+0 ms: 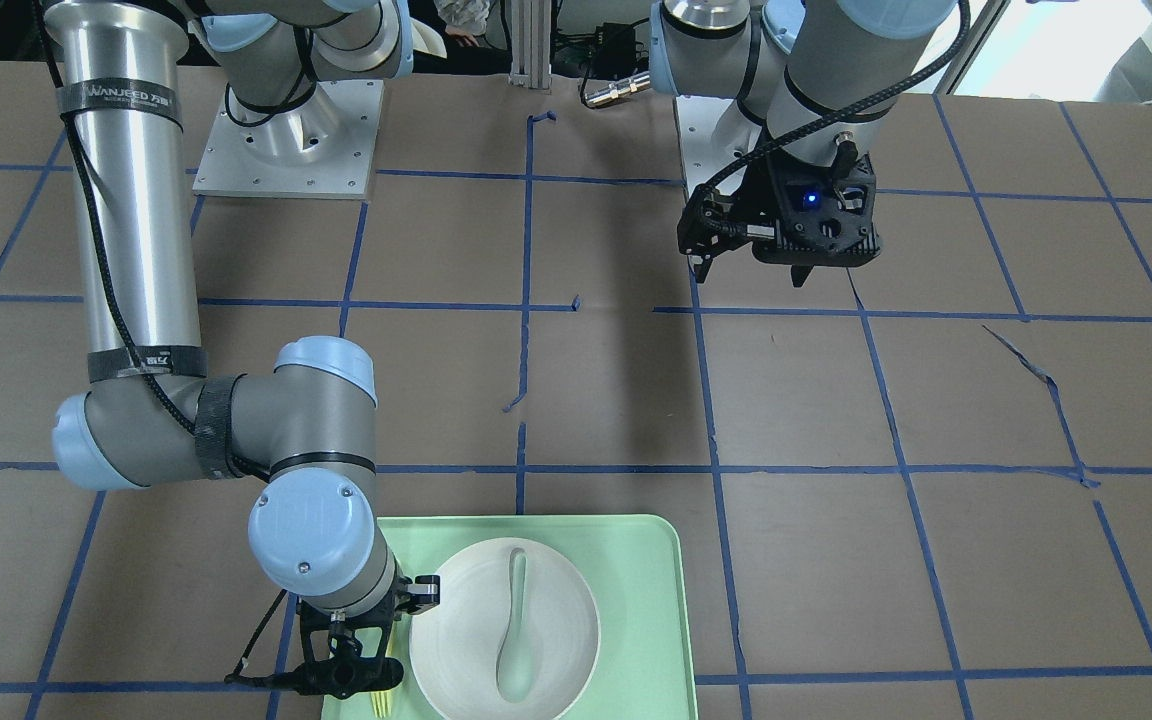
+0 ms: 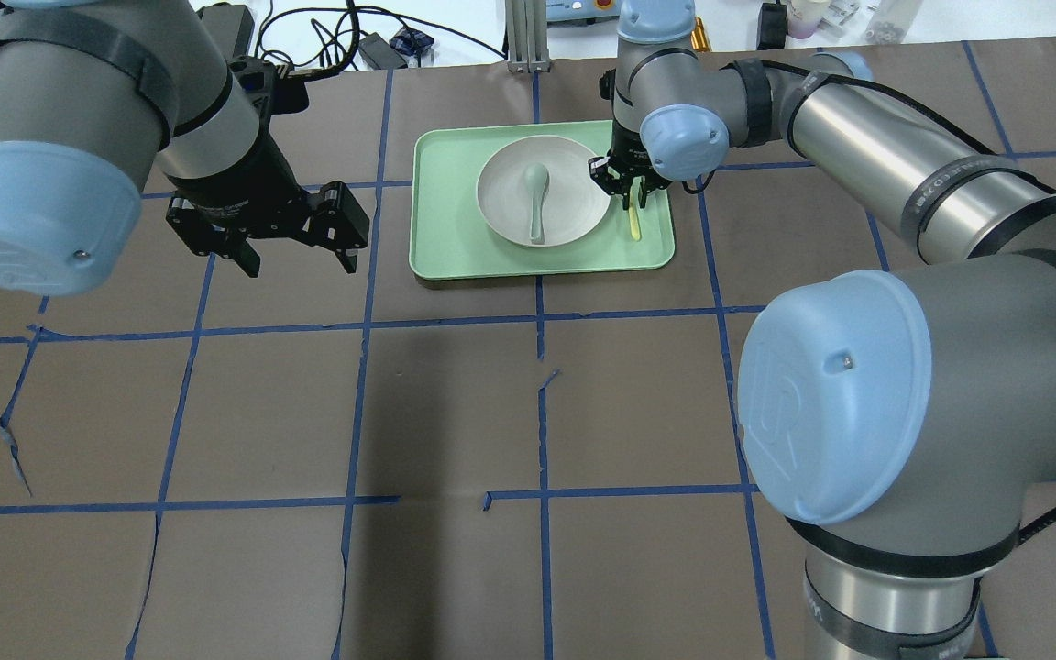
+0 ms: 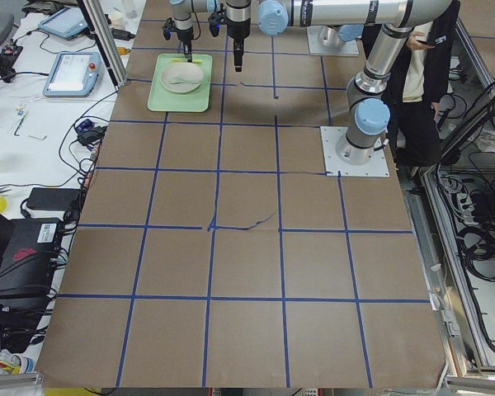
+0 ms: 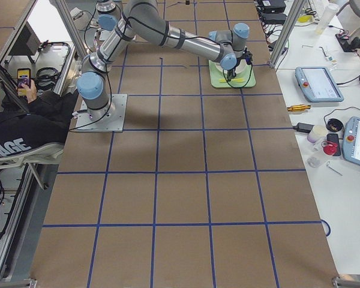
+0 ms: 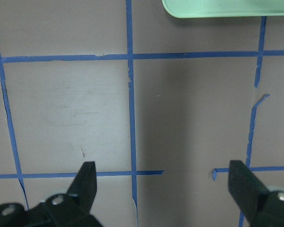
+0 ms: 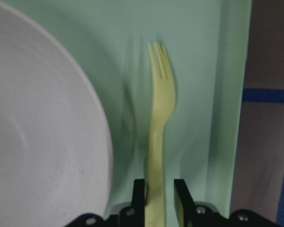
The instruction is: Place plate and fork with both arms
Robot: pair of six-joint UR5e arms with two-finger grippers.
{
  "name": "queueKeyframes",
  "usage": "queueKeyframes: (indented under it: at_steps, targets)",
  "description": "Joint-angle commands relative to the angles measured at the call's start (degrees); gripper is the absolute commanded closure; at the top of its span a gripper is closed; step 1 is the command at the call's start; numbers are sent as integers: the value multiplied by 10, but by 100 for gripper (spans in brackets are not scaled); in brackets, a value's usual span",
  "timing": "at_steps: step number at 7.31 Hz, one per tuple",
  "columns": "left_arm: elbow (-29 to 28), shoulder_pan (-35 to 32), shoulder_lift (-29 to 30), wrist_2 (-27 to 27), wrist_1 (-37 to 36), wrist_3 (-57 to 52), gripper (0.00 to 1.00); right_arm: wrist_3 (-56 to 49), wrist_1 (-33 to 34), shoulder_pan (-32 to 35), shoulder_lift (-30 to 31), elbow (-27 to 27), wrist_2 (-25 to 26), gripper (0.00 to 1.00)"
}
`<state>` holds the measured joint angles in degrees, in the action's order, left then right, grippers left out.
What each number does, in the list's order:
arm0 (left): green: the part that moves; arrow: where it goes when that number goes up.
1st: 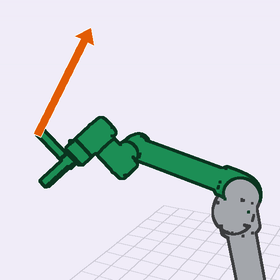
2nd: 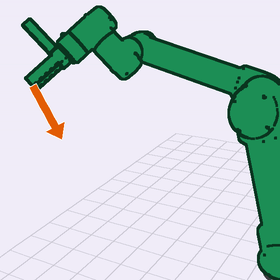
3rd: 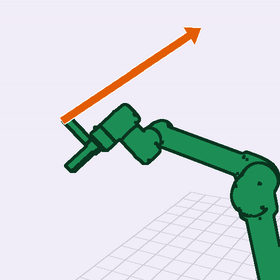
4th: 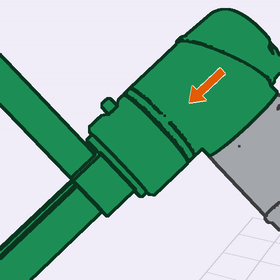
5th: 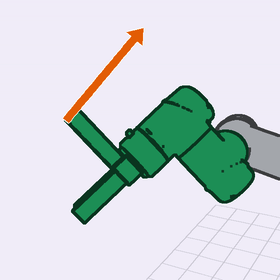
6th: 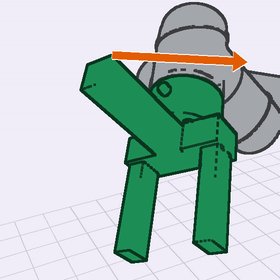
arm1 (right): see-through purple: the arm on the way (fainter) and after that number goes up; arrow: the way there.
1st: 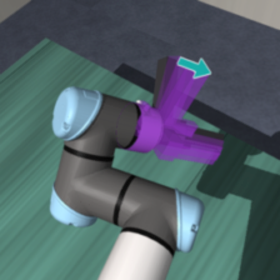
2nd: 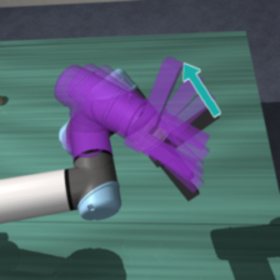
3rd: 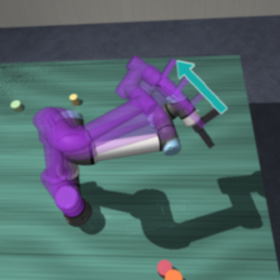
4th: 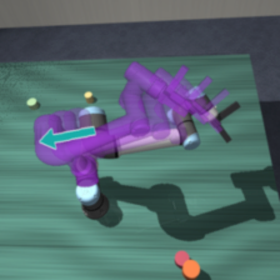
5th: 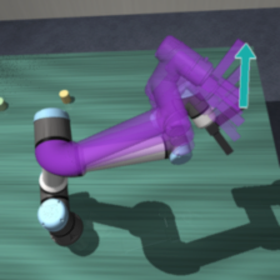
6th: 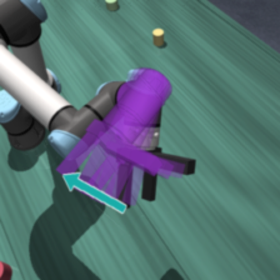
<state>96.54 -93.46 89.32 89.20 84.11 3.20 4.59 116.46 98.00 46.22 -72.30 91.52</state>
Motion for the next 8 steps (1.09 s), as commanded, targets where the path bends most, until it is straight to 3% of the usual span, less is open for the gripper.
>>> queueKeyframes:
  at_steps: [1, 3, 5, 6, 7, 8]
  targets:
    - [1, 0, 0, 0, 0, 0, 0, -28, -4, -2, 34, -23, 4, 0]
    - [0, 0, 0, 0, 0, 0, 0, -55, -62, -26, 129, -75, 7, 0]
    - [1, 0, -1, -1, 1, 1, 0, -59, -85, -63, 285, -168, 30, 0]
    - [1, 0, -1, 0, 1, 0, 0, -58, -137, -69, 359, -200, 24, 0]
    - [1, 0, -2, 1, 1, 1, 0, -58, -229, -67, 411, -198, 24, 0]
    - [1, 0, -2, 1, 1, 1, 0, -59, -246, -66, 445, -199, 30, 0]
